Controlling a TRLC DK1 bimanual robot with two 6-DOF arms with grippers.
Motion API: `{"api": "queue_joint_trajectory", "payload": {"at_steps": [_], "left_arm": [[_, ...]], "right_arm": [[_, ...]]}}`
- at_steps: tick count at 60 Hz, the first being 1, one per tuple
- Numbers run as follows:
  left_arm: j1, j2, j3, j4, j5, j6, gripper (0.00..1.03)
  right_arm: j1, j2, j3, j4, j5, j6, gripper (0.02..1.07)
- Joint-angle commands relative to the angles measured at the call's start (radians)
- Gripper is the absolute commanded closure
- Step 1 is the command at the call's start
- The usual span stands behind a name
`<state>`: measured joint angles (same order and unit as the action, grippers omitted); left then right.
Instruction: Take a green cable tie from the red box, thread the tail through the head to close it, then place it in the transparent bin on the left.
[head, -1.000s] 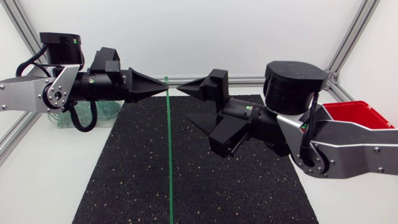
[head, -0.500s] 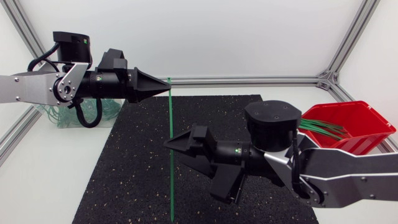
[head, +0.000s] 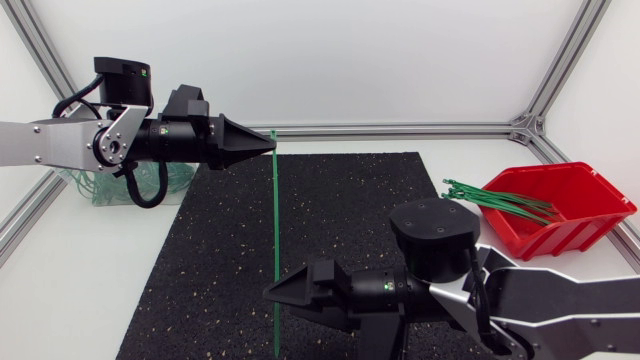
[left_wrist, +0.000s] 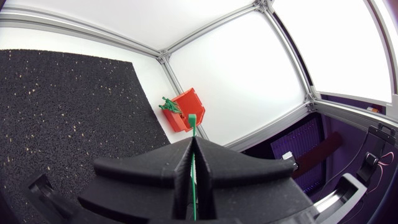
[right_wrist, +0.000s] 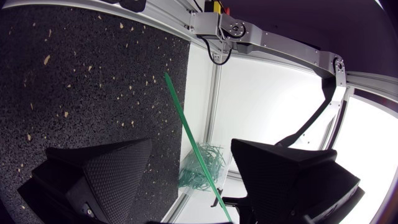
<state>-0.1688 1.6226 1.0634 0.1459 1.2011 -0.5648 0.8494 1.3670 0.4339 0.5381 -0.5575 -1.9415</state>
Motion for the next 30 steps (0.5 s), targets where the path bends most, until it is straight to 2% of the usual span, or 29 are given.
{"api": "queue_joint_trajectory", "payload": {"at_steps": [1, 6, 11, 14, 15, 18, 30], "left_arm": [[-0.006, 0.019, 0.029, -0.008, 0.020, 0.011, 0.99], [-0.008, 0.019, 0.027, -0.009, 0.020, 0.011, 0.99], [-0.008, 0.020, 0.027, -0.009, 0.020, 0.013, 0.99], [-0.008, 0.020, 0.024, -0.009, 0.020, 0.013, 0.99], [-0.009, 0.020, 0.021, -0.009, 0.020, 0.016, 0.99], [-0.012, 0.020, 0.017, -0.009, 0.020, 0.019, 0.99], [-0.020, 0.016, 0.017, -0.016, 0.020, 0.022, 0.99]], "right_arm": [[0.013, -0.003, -0.023, -0.013, -0.012, -0.020, 0.21], [0.023, -0.005, -0.029, -0.013, -0.015, -0.017, 0.24], [0.033, -0.005, -0.034, -0.021, -0.022, -0.017, 0.46], [0.033, -0.002, -0.037, -0.029, -0.025, -0.019, 0.49], [0.033, 0.001, -0.038, -0.026, -0.025, -0.019, 0.56], [0.037, 0.001, -0.040, -0.023, -0.033, -0.019, 0.68], [0.048, 0.004, -0.035, -0.007, -0.053, -0.020, 0.97]]}}
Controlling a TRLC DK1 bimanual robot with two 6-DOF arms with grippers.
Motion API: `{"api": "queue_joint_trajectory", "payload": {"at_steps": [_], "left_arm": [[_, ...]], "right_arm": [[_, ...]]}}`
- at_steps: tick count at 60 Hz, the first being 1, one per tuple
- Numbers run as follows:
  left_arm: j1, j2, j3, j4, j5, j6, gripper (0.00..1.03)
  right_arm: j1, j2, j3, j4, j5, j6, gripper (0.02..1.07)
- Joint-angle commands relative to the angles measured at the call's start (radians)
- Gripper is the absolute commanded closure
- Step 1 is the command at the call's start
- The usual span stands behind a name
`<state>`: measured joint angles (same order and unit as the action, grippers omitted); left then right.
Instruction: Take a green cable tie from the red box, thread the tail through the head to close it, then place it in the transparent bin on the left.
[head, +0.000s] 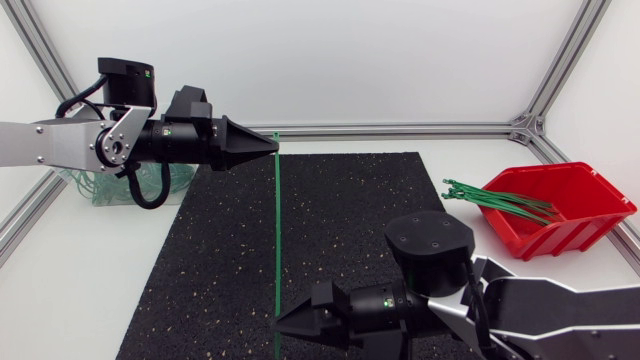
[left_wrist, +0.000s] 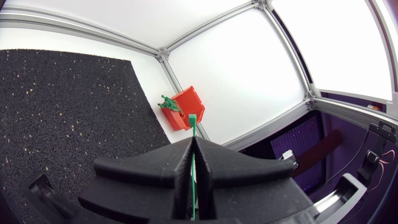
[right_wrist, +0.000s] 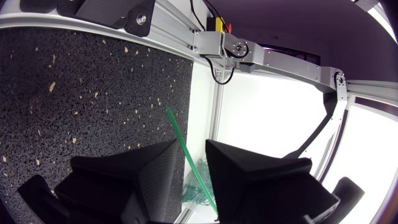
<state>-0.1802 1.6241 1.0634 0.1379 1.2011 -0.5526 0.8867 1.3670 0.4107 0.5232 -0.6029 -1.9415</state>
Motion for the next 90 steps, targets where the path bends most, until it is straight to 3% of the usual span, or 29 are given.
{"api": "queue_joint_trajectory", "payload": {"at_steps": [1, 27, 36, 42, 57, 73, 76, 80, 90], "left_arm": [[-0.008, 0.013, 0.017, -0.008, 0.020, 0.010, 0.99], [-0.022, -0.021, -0.008, -0.021, 0.017, 0.031, 0.99], [-0.027, -0.073, -0.057, 0.002, 0.012, 0.068, 0.99], [-0.033, -0.118, -0.092, 0.026, 0.012, 0.068, 0.99], [-0.065, -0.265, -0.194, 0.077, -0.009, 0.063, 0.99], [-0.107, -0.377, -0.256, 0.083, -0.063, 0.056, 0.99], [-0.113, -0.389, -0.263, 0.083, -0.075, 0.056, 0.99], [-0.122, -0.405, -0.275, 0.083, -0.084, 0.054, 0.99], [-0.140, -0.457, -0.318, 0.089, -0.113, 0.059, 0.99]], "right_arm": [[0.011, 0.006, -0.012, 0.011, -0.012, -0.020, 0.99], [0.009, 0.021, 0.005, 0.041, 0.017, 0.036, 1.01], [0.008, -0.019, 0.046, 0.038, 0.014, 0.240, 1.01], [-0.005, -0.043, 0.083, 0.001, 0.003, 0.469, 1.01], [-0.071, -0.029, 0.056, 0.075, -0.078, 0.826, 1.01], [-0.086, -0.005, 0.013, 0.054, -0.124, 0.941, 1.01], [-0.078, -0.013, 0.036, 0.011, -0.121, 1.030, 1.01], [-0.072, -0.042, 0.082, -0.170, -0.086, 1.049, 1.01], [-0.046, -0.097, 0.117, -0.299, -0.029, 1.182, 1.01]]}}
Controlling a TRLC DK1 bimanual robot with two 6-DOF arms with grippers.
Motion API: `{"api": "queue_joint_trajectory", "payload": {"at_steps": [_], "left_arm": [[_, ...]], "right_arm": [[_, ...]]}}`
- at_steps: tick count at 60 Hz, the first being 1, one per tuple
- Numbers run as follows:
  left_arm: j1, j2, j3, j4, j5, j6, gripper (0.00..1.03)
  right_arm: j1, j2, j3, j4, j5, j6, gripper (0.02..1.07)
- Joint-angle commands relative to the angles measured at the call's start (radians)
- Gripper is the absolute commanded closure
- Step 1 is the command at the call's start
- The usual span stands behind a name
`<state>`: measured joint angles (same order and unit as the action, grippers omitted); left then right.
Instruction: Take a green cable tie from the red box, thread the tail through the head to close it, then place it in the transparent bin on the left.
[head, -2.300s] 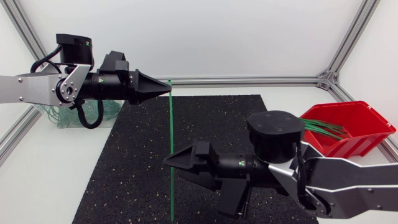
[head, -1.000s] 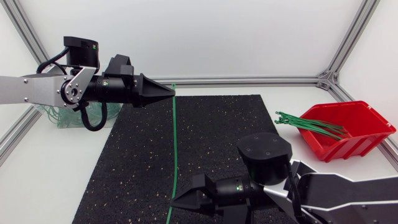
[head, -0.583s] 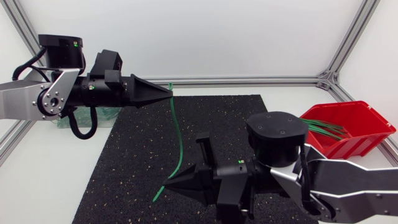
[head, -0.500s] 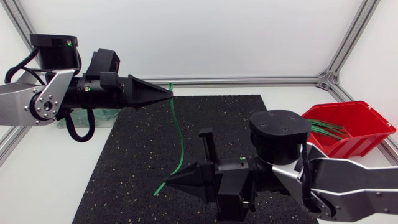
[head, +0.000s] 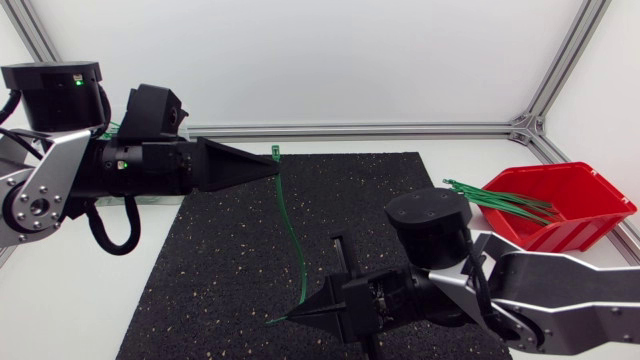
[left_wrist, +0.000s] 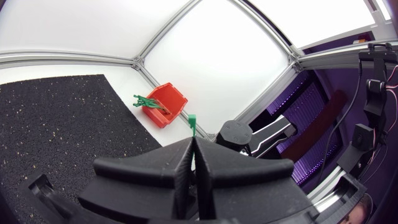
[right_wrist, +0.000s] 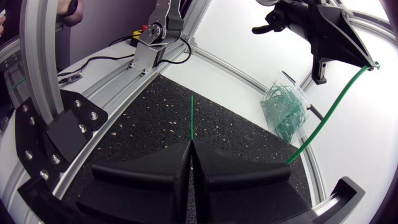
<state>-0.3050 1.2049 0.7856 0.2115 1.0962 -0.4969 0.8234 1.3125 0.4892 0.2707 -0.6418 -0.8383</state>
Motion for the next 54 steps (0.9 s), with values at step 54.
{"api": "queue_joint_trajectory", "payload": {"at_steps": [54], "left_arm": [[-0.378, -0.443, -0.217, 0.066, -0.392, -0.201, 0.99]], "right_arm": [[0.039, -0.292, 0.391, -0.726, -0.257, 1.226, 1.01]]}}
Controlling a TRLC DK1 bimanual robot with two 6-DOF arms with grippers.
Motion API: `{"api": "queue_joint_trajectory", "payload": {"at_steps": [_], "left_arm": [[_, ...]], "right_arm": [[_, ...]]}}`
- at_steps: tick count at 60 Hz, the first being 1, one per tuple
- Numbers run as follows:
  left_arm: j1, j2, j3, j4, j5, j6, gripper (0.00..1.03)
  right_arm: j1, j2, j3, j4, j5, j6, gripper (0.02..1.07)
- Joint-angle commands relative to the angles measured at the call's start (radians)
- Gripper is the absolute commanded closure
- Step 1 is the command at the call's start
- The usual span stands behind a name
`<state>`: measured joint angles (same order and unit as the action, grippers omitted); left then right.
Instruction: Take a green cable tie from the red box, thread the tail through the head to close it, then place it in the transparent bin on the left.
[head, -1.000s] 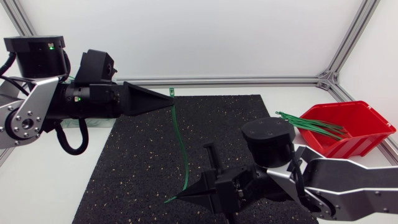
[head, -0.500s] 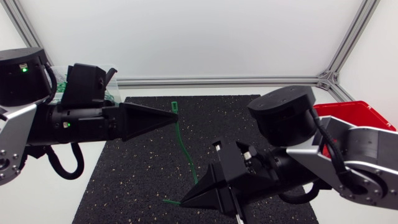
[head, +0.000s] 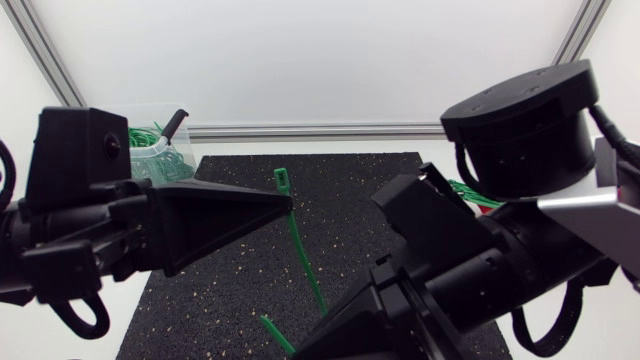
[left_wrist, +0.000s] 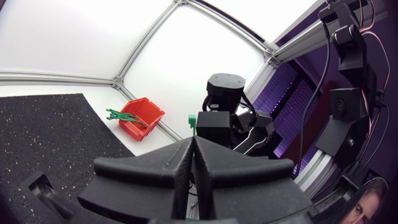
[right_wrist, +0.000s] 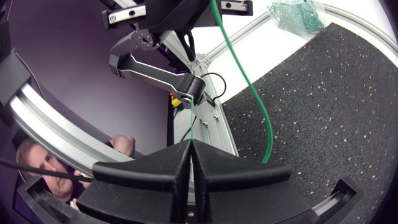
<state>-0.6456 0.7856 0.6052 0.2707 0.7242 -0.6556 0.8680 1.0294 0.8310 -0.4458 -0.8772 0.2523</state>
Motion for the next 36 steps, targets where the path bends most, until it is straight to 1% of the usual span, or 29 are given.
{"api": "queue_joint_trajectory", "payload": {"at_steps": [1, 15, 21, 31, 36], "left_arm": [[-0.043, -0.026, -0.039, 0.005, -0.029, -0.044, 0.99], [-0.108, -0.094, -0.064, 0.002, -0.109, -0.091, 0.99], [-0.143, -0.118, -0.076, 0.002, -0.151, -0.091, 0.99], [-0.147, -0.123, -0.091, 0.018, -0.164, -0.087, 0.99], [-0.154, -0.118, -0.104, 0.038, -0.180, -0.078, 0.99]], "right_arm": [[-0.006, -0.009, 0.057, -0.010, -0.028, 0.159, 1.01], [-0.007, -0.019, 0.128, -0.008, -0.155, 0.447, 1.01], [-0.007, -0.032, 0.151, -0.010, -0.169, 0.551, 1.01], [-0.073, -0.029, 0.175, -0.005, -0.238, 0.685, 1.01], [-0.090, -0.026, 0.189, -0.004, -0.252, 0.720, 1.01]]}}
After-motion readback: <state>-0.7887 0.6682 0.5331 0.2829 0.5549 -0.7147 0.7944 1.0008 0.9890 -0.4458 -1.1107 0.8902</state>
